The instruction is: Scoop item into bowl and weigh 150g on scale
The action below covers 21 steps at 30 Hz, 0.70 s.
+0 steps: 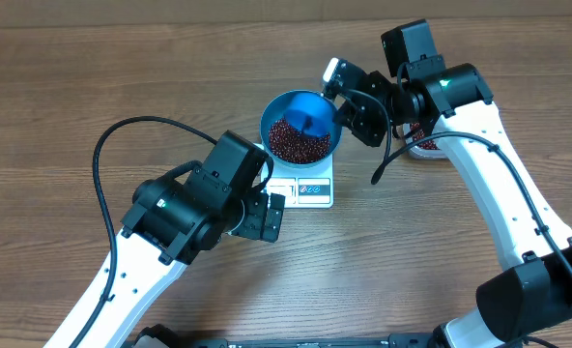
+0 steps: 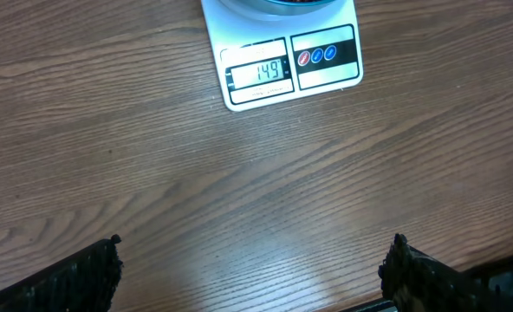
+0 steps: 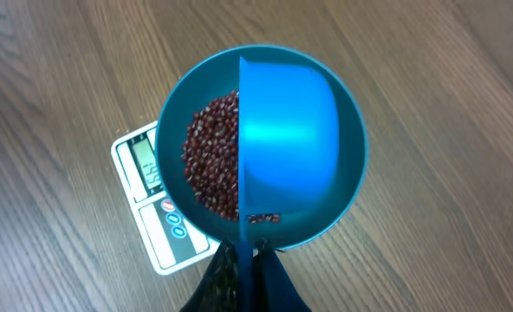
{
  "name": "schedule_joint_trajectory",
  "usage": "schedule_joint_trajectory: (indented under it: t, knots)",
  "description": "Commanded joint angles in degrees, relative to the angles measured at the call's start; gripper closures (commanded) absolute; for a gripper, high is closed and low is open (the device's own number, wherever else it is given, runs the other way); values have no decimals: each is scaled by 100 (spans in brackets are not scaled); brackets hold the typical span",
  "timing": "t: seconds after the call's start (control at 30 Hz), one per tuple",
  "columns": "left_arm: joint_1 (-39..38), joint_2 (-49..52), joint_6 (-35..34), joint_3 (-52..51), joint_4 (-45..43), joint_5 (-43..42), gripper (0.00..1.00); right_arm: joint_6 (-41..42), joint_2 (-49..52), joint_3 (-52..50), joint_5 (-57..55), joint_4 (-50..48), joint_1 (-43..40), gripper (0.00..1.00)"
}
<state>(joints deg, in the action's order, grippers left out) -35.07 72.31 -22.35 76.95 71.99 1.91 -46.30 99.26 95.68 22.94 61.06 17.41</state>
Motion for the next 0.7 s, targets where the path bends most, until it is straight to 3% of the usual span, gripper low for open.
schedule_joint_trajectory:
  t: [0.0,0.67]
  knots:
    - [-22,-33,-39,2,-4,-4,1,494,-205,109,33,-186,37,96]
    - [-22,-33,-39,2,-4,-4,0,1036,-201,109,-339,-269,348,96]
